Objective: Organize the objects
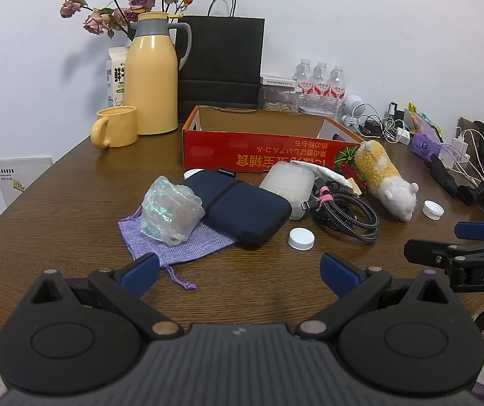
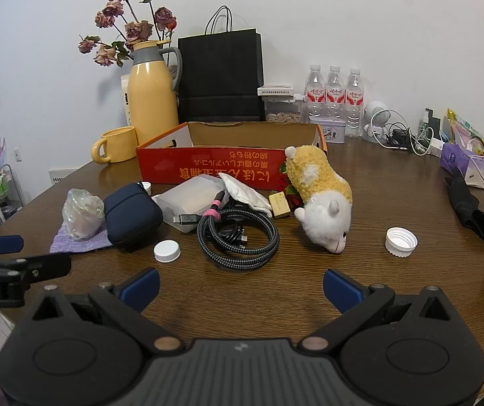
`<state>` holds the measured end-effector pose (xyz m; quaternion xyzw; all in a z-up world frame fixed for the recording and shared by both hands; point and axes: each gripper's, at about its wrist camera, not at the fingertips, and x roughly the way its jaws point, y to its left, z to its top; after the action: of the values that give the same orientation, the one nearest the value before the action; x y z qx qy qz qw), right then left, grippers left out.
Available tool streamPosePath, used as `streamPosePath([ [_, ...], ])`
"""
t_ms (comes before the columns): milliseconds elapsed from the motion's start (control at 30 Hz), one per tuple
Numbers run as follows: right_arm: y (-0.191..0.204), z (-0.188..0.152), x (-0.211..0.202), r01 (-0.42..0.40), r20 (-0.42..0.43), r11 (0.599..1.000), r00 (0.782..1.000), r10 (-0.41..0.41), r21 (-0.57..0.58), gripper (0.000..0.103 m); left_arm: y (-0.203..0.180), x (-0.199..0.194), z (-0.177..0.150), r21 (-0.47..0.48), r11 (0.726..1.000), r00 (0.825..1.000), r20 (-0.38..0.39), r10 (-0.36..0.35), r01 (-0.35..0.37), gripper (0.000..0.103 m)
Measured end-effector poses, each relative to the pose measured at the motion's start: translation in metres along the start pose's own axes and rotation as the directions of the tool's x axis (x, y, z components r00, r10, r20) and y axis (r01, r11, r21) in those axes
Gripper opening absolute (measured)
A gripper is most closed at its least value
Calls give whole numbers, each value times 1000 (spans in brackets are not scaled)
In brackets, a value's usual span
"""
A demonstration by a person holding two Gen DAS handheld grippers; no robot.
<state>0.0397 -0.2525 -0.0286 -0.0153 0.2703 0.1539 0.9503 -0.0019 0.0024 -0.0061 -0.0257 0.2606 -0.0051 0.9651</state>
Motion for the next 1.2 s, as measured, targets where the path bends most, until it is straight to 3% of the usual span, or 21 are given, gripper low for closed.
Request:
streamPosePath([
  [1200, -7, -2, 6, -4, 0, 1000, 1000, 4, 12, 103, 4, 8, 2, -16, 1000, 1000, -11, -1, 1, 103],
])
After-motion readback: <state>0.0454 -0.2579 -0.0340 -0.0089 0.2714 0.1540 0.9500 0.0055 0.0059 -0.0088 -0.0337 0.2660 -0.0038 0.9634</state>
